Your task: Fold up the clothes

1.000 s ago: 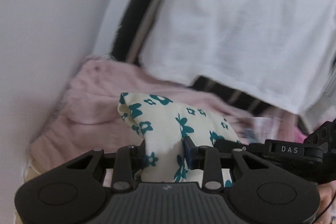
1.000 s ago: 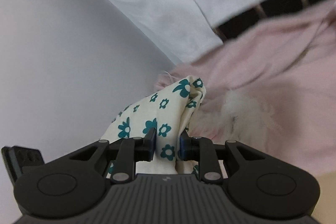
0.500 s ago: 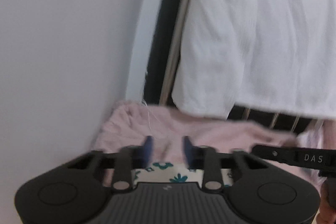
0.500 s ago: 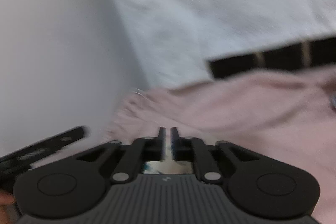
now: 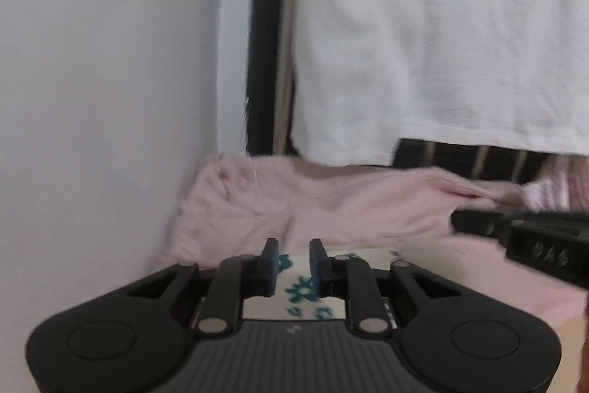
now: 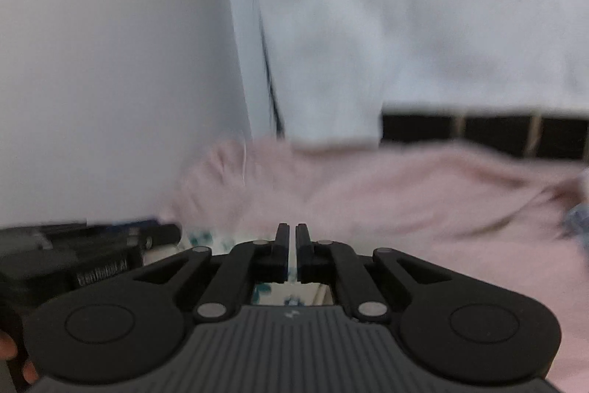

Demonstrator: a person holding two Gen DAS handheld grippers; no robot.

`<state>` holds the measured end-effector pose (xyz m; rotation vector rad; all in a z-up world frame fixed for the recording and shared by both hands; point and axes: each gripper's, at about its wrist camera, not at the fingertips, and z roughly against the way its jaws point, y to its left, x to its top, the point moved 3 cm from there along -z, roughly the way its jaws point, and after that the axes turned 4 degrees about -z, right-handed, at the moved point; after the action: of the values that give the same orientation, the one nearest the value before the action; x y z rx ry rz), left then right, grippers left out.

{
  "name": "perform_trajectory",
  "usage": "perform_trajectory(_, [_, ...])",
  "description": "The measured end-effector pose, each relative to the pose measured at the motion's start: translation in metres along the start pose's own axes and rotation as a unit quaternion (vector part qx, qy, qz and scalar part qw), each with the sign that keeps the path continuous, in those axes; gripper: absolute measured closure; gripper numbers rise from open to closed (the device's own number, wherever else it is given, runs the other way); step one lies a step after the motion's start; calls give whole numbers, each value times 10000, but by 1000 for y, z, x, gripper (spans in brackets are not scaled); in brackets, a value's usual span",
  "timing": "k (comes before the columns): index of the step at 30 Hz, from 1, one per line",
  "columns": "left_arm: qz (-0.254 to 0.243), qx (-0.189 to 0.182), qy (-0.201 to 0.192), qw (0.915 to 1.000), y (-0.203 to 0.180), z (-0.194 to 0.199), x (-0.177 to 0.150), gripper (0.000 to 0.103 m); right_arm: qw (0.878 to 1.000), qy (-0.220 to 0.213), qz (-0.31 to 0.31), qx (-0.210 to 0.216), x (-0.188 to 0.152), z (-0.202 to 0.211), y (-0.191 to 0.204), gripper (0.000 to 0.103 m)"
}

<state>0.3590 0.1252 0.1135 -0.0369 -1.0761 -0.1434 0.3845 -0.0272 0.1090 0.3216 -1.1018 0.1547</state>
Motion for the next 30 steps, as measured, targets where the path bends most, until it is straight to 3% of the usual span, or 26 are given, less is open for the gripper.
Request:
perform_trajectory(2, [-6, 57, -45, 10000, -19, 46, -8, 45, 9999, -13, 122, -106, -12, 40, -5, 98])
perform_trajectory(3, [-61, 34, -72, 10000, -30, 68, -19, 27, 9997, -7, 187, -164, -19, 60, -8, 92])
perform_trajectory(4, [-132, -7, -106, 9999, -41, 90, -32, 24, 9994, -2, 252, -221, -26, 81, -11, 74])
perform_trajectory(5, [-163, -47, -54, 9998, -52, 109, -46, 24, 9991, 3, 317, -278, -34, 101, -14, 60])
perform_trajectory(6, [-160, -86, 76, 9998, -64, 124, -63, 24, 9987, 9, 382, -335, -41, 121, -17, 39])
perform_trajectory(11, [-87, -233, 644, 9976, -104, 173, -152, 24, 9962, 654, 100, -571, -135, 193, -46, 36])
perform_trajectory(16, [-185, -157, 935, 9953, -129, 197, -202, 24, 9936, 825, -281, -724, -197, 257, -69, 5])
perform_trajectory(23, [-109, -184, 1136, 9933, -135, 190, -216, 19, 9892, 945, -406, -1040, -235, 286, -77, 2])
perform_trajectory(26, [-263, -96, 1141, 9931, -139, 188, -218, 13, 9862, 1108, -414, -1155, -242, 280, -82, 1])
perform_trajectory(28, [-292, -118, 1137, 9930, -141, 185, -220, 2, 9859, 1139, -360, -1174, -242, 278, -82, 0])
perform_trajectory(30, [-284, -107, 1168, 9927, -142, 184, -221, 0, 9843, 1143, -323, -1304, -244, 276, -80, 1])
